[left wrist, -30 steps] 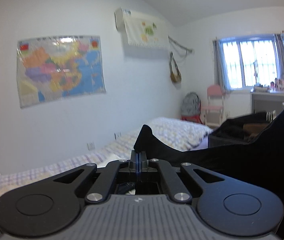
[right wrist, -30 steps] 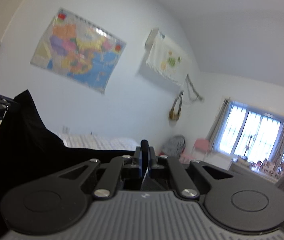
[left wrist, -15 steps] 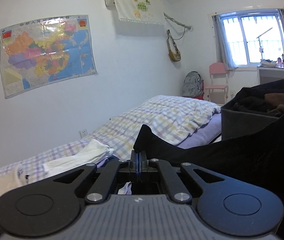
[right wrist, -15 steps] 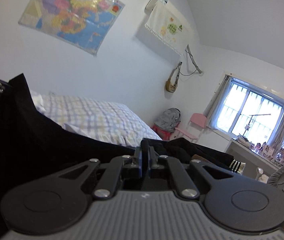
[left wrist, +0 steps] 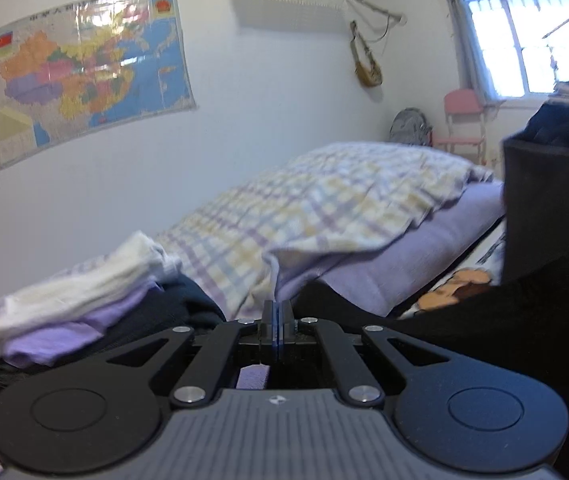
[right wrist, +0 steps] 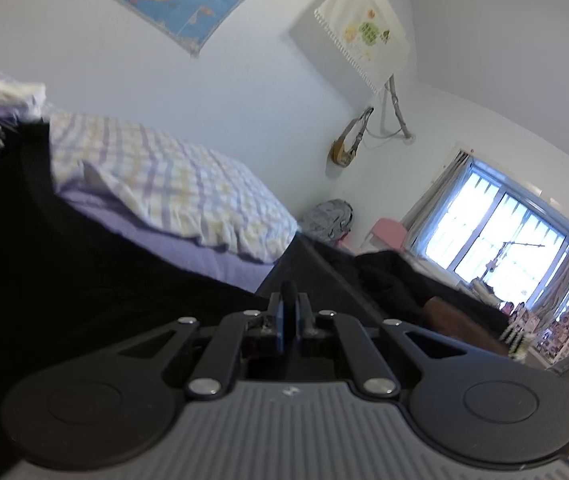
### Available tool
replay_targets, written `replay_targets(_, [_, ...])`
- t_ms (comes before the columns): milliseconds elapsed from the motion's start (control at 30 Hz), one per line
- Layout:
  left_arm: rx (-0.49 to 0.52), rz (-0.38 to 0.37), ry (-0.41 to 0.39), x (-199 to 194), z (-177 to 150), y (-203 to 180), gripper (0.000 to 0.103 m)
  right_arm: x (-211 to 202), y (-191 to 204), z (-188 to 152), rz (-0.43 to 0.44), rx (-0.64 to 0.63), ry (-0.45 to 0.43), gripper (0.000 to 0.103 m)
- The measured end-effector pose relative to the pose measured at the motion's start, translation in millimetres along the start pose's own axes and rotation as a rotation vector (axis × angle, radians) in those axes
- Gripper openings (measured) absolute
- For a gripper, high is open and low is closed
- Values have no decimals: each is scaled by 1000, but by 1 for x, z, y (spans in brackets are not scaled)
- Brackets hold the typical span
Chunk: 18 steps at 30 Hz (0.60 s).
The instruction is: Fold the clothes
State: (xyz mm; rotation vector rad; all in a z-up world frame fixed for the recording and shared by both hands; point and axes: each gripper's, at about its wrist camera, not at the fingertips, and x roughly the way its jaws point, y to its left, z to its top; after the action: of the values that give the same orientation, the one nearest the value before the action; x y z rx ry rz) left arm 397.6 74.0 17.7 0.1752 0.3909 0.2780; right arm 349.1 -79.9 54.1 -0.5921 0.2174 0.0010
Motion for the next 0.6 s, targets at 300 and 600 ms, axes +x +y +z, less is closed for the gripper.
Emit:
replay_targets(300, [-59, -94, 196, 61, -54, 2, 8, 83, 33, -72, 60, 51, 205, 3])
replay_targets(600, [-130, -403, 330, 75, -63, 0, 40, 106, 5, -140, 160, 216, 332, 32])
